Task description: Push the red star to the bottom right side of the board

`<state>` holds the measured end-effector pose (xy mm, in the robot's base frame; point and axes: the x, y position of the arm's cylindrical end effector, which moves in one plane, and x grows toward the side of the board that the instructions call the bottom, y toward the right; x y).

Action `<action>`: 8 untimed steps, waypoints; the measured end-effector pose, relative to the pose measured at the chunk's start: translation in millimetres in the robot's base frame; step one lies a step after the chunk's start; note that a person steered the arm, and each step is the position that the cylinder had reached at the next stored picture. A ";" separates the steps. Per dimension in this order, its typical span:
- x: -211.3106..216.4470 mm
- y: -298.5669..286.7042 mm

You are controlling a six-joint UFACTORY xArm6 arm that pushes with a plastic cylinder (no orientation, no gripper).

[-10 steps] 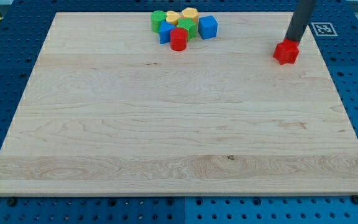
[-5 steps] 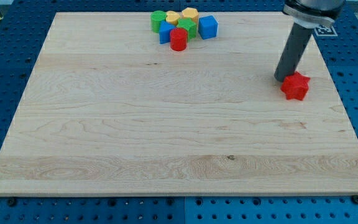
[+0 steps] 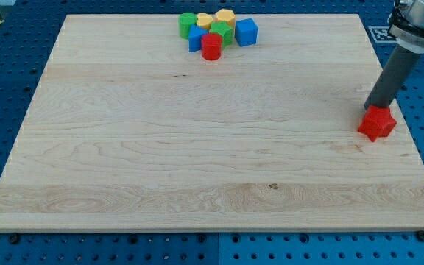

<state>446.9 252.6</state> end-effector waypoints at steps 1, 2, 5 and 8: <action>24.1 0.0; 45.4 0.0; 59.6 -42.2; 86.9 -56.3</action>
<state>533.8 196.3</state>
